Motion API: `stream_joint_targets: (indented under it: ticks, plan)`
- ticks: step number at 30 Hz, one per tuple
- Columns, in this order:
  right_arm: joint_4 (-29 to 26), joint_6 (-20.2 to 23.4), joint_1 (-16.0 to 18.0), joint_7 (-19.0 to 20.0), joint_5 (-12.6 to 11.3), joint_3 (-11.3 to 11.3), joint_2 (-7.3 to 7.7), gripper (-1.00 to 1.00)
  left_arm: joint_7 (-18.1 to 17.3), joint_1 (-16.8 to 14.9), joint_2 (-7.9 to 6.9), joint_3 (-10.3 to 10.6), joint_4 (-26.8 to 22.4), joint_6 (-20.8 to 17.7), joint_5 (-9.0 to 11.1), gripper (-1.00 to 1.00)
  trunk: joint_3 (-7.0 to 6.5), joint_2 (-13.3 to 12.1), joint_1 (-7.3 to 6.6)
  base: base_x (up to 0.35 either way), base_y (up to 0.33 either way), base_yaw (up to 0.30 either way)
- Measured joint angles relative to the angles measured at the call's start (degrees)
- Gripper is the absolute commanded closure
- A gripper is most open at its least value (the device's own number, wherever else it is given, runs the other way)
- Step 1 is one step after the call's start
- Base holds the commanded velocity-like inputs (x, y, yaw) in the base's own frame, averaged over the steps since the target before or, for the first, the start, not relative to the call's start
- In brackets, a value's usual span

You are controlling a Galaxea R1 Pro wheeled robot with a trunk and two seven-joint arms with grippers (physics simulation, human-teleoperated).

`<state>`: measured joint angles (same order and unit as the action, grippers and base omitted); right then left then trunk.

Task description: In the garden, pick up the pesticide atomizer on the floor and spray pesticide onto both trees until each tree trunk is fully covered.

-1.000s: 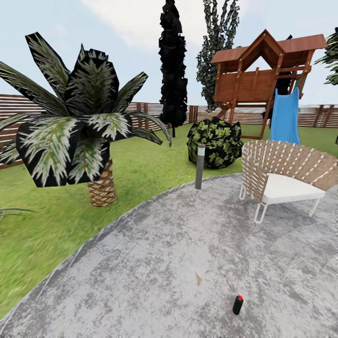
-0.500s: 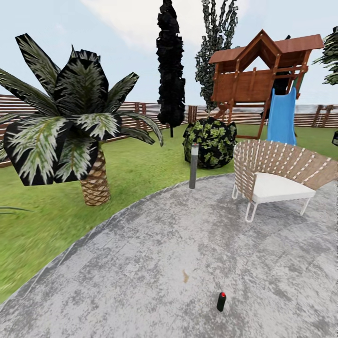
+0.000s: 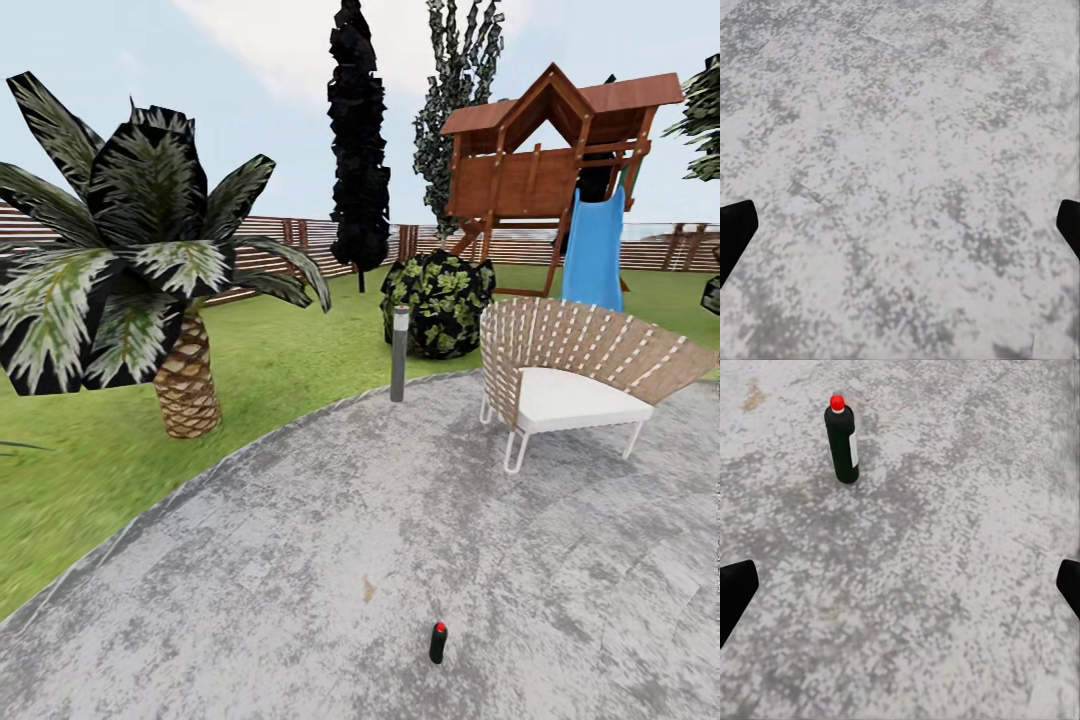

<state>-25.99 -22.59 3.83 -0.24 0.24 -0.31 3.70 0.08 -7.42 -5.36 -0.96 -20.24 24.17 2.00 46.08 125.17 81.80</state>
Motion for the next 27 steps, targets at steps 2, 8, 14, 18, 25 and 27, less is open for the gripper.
stream_joint_targets:
  ticks: [2,8,14,18,25,27]
  plan:
    - [0.0,0.0,0.0,0.0,0.0,0.03,0.0,-1.0,0.0,0.0,0.0,0.0,0.0,0.0,0.0,-1.0,0.0,0.0,0.0,0.0,-0.272,0.0]
    - [0.0,0.0,0.0,0.0,0.0,0.04,0.0,-1.0,0.0,0.01,0.0,0.02,0.0,0.0,0.0,-1.0,0.0,0.0,0.0,0.0,-0.272,0.0]
    - [0.0,0.0,0.0,0.0,0.0,0.06,0.0,-1.0,0.0,0.02,0.02,0.01,0.0,0.0,0.0,-1.0,0.0,0.0,0.0,0.0,-0.272,0.0]
    - [0.0,0.0,0.0,0.0,0.0,0.06,0.0,-1.0,0.02,0.0,0.0,0.0,0.0,0.0,0.0,-1.0,0.0,0.0,0.0,0.0,-0.272,0.0]
    - [0.0,0.0,0.0,0.0,0.0,0.06,0.0,-1.0,0.07,-0.01,0.0,-0.01,0.0,0.0,0.0,-1.0,0.0,0.0,0.0,0.0,-0.272,0.0]
    - [0.0,0.0,0.0,0.0,0.0,0.06,0.0,-1.0,0.08,-0.02,-0.02,-0.01,0.0,0.0,0.0,-1.0,0.0,0.0,0.0,0.0,-0.272,0.0]
